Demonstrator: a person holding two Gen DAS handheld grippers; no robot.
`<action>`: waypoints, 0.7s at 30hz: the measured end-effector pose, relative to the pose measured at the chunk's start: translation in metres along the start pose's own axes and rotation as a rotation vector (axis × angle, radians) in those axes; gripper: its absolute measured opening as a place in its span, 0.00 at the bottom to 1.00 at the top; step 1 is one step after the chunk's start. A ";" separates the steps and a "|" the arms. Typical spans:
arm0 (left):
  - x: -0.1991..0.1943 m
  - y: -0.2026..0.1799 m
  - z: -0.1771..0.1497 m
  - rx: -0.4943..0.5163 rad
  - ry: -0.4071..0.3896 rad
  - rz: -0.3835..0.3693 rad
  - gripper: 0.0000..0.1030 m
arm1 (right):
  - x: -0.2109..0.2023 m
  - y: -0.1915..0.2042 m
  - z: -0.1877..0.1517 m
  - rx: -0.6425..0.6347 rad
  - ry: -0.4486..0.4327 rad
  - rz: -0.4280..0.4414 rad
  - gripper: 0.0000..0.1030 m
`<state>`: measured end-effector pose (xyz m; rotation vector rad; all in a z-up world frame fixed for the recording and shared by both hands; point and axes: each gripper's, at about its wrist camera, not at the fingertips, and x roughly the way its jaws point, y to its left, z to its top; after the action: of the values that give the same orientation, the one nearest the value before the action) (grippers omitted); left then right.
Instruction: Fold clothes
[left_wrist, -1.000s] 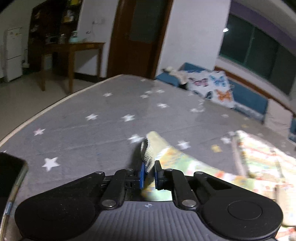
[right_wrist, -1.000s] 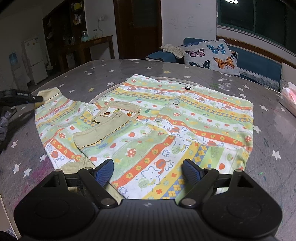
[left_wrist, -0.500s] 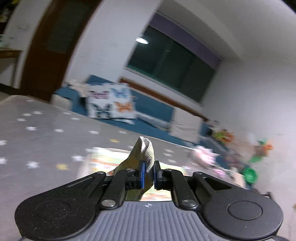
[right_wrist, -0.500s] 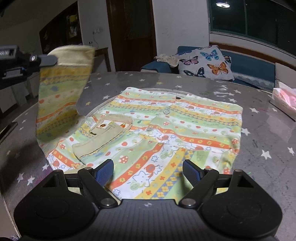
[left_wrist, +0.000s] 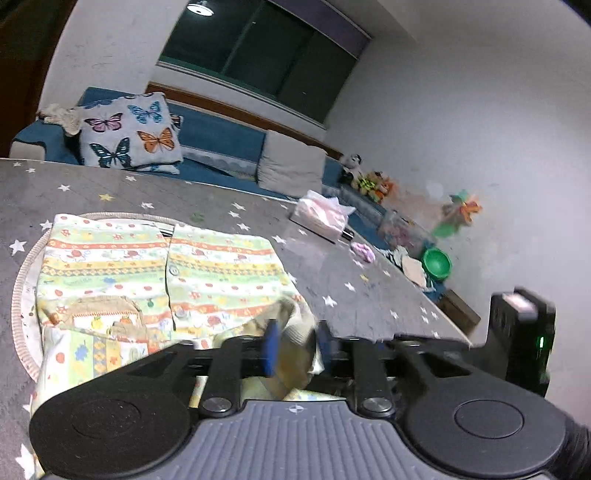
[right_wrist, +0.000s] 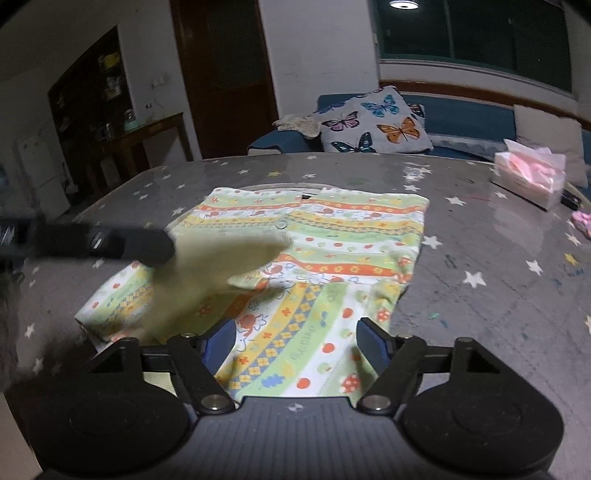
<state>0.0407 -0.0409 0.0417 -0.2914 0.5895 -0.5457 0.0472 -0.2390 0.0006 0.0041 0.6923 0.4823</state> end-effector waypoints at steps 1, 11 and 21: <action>-0.005 0.004 -0.001 0.007 -0.011 0.010 0.37 | -0.002 -0.001 0.001 0.007 -0.004 0.003 0.64; -0.030 0.058 -0.003 0.012 -0.041 0.269 0.41 | -0.002 -0.001 0.013 0.084 -0.024 0.061 0.47; -0.026 0.088 -0.020 0.034 0.025 0.418 0.41 | 0.026 -0.018 0.018 0.197 0.030 0.064 0.38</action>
<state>0.0461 0.0435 0.0015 -0.1225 0.6438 -0.1567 0.0830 -0.2414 -0.0043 0.2051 0.7688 0.4744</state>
